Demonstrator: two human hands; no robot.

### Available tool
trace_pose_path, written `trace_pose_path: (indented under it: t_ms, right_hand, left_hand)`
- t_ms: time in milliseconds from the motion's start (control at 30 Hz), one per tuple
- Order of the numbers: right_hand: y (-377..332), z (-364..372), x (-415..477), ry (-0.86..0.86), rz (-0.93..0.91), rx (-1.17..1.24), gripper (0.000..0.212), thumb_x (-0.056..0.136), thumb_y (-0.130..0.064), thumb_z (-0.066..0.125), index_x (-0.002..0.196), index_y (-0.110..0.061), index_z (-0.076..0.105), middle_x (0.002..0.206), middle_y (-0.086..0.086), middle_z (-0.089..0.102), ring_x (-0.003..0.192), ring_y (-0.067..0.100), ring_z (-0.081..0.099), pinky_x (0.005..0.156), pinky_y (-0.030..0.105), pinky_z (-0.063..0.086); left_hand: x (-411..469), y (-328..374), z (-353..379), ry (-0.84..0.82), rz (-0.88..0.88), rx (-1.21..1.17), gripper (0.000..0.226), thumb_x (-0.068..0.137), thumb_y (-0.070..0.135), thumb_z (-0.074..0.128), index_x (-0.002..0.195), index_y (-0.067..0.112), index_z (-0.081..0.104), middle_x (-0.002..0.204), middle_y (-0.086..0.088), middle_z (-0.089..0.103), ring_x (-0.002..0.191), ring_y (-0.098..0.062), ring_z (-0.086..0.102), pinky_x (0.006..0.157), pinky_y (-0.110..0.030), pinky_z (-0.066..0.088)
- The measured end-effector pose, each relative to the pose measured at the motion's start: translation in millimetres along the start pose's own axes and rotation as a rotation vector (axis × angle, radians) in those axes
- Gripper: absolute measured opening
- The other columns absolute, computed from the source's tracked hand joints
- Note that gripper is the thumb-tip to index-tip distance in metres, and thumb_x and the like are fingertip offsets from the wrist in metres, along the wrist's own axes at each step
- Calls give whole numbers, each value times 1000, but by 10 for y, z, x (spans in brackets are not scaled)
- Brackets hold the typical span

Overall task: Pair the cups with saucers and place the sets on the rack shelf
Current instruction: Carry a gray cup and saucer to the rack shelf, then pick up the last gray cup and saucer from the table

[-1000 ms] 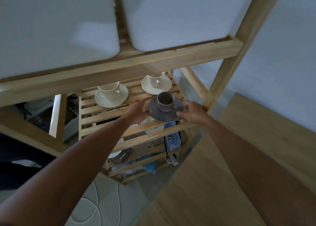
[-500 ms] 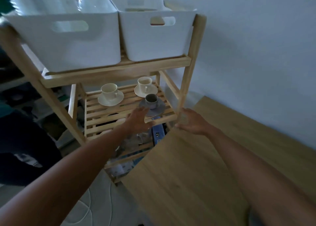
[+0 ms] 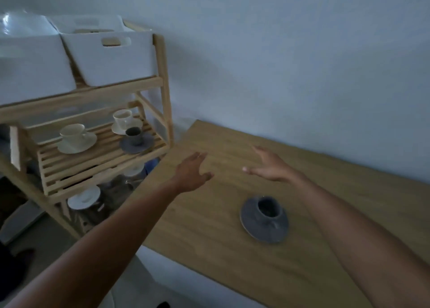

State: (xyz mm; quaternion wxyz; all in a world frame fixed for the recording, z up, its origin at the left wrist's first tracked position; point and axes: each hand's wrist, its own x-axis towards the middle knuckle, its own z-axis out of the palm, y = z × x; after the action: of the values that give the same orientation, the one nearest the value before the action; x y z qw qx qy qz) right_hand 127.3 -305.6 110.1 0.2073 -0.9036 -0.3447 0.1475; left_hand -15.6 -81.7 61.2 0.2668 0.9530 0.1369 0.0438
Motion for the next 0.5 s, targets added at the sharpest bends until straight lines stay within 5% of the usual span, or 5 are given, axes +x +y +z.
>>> trace_pose_path:
  t_ms: [500]
  right_hand:
    - [1182, 236, -1229, 17, 295, 61, 90, 81, -44, 75, 153, -17, 28, 157, 15, 28, 144, 29, 28, 116, 35, 26]
  left_hand:
    - [-179, 727, 1048, -207, 66, 0, 70, 89, 44, 57, 149, 21, 28, 147, -13, 41, 134, -31, 39, 107, -50, 36]
